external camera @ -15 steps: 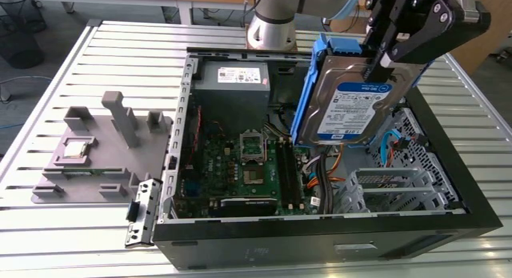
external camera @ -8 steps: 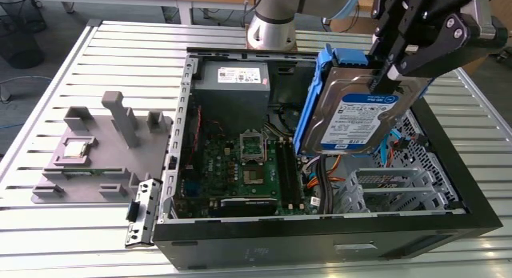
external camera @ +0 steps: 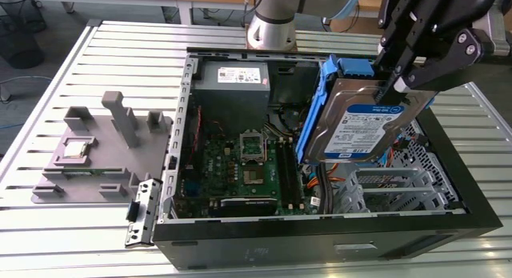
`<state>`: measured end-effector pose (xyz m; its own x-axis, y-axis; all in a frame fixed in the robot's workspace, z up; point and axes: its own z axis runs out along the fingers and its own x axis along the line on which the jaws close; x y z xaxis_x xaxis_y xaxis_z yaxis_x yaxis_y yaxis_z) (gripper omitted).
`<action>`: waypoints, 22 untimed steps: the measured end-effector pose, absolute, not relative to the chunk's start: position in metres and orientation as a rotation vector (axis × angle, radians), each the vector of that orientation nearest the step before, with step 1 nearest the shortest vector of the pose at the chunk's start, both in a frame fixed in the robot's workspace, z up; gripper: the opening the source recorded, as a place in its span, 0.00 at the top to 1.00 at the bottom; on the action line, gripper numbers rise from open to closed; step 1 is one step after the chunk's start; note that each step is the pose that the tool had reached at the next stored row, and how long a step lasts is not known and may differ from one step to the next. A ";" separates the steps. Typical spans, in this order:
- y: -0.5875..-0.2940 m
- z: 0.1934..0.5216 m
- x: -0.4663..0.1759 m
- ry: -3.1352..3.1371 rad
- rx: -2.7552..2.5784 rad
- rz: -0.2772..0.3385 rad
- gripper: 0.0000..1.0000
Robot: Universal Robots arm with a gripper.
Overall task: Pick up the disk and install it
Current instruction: 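Pick up the disk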
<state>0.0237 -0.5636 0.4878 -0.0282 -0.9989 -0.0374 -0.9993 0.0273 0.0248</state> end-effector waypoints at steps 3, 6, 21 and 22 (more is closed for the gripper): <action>-0.565 0.487 0.025 2.245 -2.183 0.069 0.65; -0.566 0.487 0.025 2.245 -2.183 0.069 0.65; -0.569 0.485 0.028 2.245 -2.183 0.069 0.65; -0.569 0.485 0.029 2.245 -2.183 0.069 0.65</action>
<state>0.0293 -0.5687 0.4852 -0.0283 -0.9989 -0.0373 -0.9993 0.0274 0.0248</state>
